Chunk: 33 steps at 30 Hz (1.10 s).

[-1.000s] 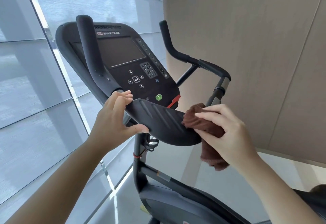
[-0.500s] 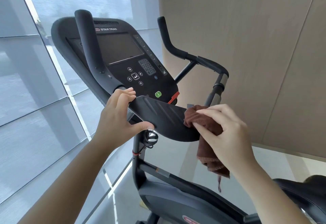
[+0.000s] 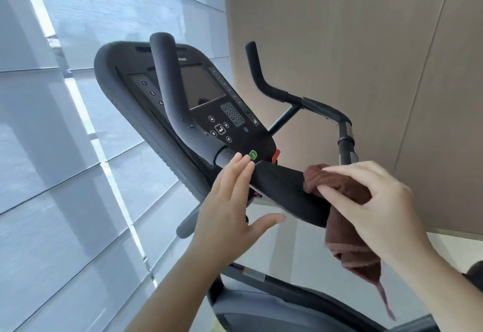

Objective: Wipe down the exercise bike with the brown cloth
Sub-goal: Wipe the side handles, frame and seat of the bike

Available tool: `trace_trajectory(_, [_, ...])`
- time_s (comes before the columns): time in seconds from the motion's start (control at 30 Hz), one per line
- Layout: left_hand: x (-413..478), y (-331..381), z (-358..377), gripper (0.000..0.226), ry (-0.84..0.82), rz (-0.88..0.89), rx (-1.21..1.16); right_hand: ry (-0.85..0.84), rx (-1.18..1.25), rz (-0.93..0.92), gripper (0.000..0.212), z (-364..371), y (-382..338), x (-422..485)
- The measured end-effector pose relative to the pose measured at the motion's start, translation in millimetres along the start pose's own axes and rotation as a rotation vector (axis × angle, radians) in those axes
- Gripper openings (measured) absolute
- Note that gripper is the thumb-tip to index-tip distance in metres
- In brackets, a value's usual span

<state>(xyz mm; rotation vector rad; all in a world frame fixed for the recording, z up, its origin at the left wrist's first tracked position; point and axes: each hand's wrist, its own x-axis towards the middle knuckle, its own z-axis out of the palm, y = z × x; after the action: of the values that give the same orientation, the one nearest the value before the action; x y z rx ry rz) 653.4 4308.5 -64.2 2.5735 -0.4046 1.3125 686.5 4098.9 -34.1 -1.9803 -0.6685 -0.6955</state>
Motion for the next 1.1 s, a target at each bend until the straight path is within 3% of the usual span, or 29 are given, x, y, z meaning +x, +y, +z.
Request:
trace_trajectory(0.13, [-7,-30,-20,0.044,0.012,0.153,-0.050,0.026,-0.043,0.020,0.020,20,-34,42])
trace_trajectory(0.23, [-9,-68,-33,0.031,0.059,0.229,-0.044,0.063,-0.002,-0.020,0.019,55,-69,77])
trace_trajectory(0.3, [-8,-93,-37,0.030,0.078,0.254,-0.014,0.036,-0.030,-0.036,0.019,86,-90,94])
trace_trajectory(0.47, [1,-128,-37,0.031,0.067,0.295,-0.041,-0.220,-0.333,-0.115,0.031,122,-100,92])
trace_trajectory(0.57, [6,-138,-37,0.030,0.059,0.356,-0.065,-0.211,-0.283,-0.139,0.031,110,-95,81])
trace_trajectory(0.77, [7,-161,-43,0.030,0.035,0.352,-0.074,-0.020,-0.148,-0.270,0.032,157,-115,115])
trace_trajectory(0.9, [15,-171,-48,0.031,0.056,0.290,-0.041,-0.230,-0.284,-0.347,0.030,131,-102,107])
trace_trajectory(1.0, [26,-172,-53,0.033,0.072,0.231,-0.060,-0.367,-0.306,-0.301,0.029,106,-92,97])
trace_trajectory(1.1, [40,-176,-62,0.036,0.113,0.216,-0.030,-0.198,-0.133,-0.310,0.030,118,-103,119])
